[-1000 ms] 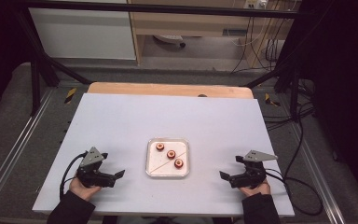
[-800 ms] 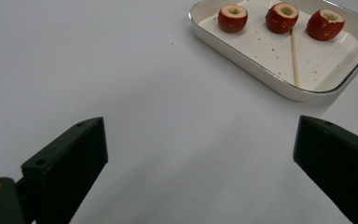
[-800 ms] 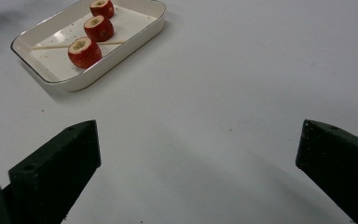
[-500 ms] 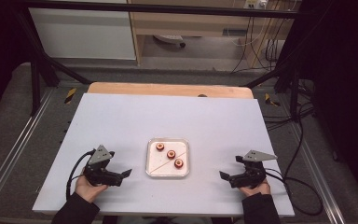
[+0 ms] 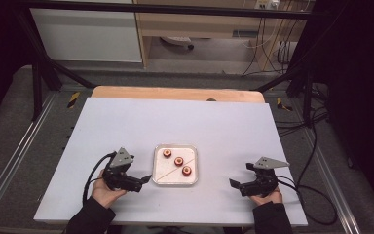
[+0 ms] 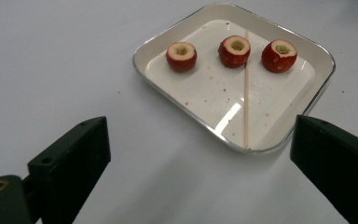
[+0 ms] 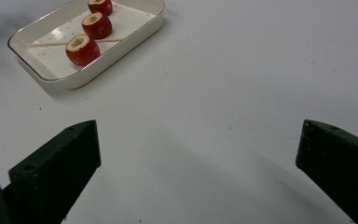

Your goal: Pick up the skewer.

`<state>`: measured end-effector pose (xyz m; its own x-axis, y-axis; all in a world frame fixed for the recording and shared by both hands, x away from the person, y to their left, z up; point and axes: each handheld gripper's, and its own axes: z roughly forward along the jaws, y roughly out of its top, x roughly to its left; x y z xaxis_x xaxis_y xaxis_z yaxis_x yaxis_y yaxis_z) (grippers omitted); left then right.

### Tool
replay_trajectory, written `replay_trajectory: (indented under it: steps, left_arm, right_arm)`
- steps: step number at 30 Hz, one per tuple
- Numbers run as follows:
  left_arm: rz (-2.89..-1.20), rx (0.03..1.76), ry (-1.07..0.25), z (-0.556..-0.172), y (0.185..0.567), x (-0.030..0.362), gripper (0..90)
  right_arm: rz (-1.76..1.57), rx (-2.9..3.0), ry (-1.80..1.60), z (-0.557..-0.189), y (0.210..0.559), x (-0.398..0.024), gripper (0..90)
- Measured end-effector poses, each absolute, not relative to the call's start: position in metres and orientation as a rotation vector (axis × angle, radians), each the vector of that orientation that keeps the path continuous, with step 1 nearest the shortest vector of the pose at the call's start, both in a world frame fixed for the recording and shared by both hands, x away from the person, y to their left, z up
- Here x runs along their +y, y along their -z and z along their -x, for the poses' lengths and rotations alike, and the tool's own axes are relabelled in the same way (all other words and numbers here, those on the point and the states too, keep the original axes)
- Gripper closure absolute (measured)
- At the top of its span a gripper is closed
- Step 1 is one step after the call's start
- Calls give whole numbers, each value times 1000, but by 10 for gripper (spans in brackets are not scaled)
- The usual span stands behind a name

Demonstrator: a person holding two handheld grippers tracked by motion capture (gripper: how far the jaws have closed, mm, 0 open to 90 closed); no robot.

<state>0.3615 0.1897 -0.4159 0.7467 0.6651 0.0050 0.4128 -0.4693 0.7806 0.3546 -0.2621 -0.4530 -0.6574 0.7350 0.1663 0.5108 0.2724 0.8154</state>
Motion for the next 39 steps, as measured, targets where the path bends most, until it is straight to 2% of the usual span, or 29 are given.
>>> replay_trajectory:
  steps: [9,14,15,16,21,26,39]
  left_arm:
    - [-2193,792,-363,-372,418,153,129]
    - [-2217,791,-360,-375,420,141,276]
    - [-2225,793,-353,-376,421,139,276]
    - [-2235,799,-335,-378,424,136,333]
    - [-2258,810,-347,-378,429,130,457]
    - [-2261,798,-338,-377,433,126,620]
    - [-2288,767,-325,-376,442,119,782]
  right_arm:
    - [-1158,2305,-1331,-355,454,-261,4]
    - [-1155,2303,-1333,-355,454,-261,4]
    - [-1155,2303,-1333,-355,454,-261,4]
    - [-1157,2306,-1333,-355,454,-261,4]
    - [-1158,2310,-1333,-355,454,-261,4]
    - [-1153,2311,-1332,-355,454,-261,4]
    - [-1151,2313,-1334,-355,454,-261,4]
